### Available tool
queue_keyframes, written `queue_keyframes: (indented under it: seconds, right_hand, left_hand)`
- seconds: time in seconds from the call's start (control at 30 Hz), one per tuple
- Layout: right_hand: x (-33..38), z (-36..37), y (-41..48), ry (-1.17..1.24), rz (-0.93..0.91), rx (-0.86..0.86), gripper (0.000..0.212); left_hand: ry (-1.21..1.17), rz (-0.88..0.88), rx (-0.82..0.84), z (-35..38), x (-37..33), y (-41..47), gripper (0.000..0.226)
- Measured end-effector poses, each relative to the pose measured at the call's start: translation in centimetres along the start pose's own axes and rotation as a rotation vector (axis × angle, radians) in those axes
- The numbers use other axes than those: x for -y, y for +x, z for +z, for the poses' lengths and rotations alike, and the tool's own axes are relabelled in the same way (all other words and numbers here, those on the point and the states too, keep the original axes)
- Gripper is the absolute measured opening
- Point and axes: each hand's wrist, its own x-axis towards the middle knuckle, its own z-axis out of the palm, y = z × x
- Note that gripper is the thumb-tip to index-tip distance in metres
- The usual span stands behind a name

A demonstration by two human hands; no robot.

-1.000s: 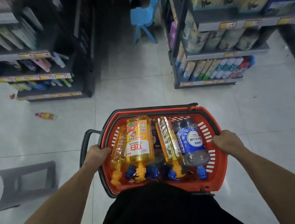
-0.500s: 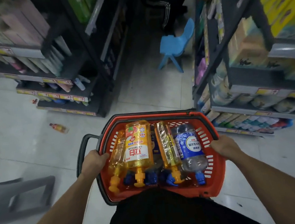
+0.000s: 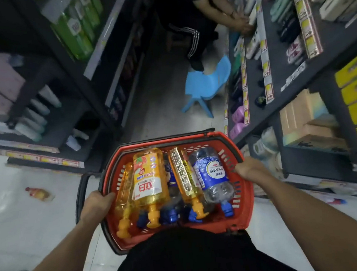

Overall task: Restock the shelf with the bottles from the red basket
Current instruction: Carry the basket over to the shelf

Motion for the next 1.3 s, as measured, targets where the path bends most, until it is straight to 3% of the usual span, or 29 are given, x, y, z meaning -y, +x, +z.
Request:
queue_keyframes:
  seconds: [0.17, 0.6, 0.77, 1.03, 1.17, 1.3]
  right_hand:
    - [4.4, -4.2, 6.3, -0.016, -0.002, 0.011, 0.033]
    - [21.3, -16.1, 24.5, -0.351, -0.307, 0.131, 0.039]
    - [30.1, -16.8, 26.5, -0.473, -0.386, 0.115, 0.05]
    - [47.4, -15.8, 29.4, -0.738, -0.614, 0.031, 0.053]
    - [54.1, -14.7, 26.9, -0.83, -0.707, 0.056, 0.051]
    - [58.8, -12.5, 26.7, -0.941, -0.794, 0.138, 0.047]
  left_hand:
    - [-0.024, -0.07, 0.019, 0.5, -5.3, 3.2, 0.042]
    - [-0.23, -0.389, -0.133, 2.0, -18.5, 4.0, 0.037]
    - [-0.419, -0.477, -0.173, 1.3, -18.1, 6.3, 0.055]
    - [-0.76, -0.609, -0.247, 1.7, -17.9, 9.8, 0.016]
    - [-0.908, -0.702, -0.307, 2.0, -17.9, 10.3, 0.012]
    - [-0.989, -0.851, -0.36, 3.2, -18.0, 10.8, 0.03]
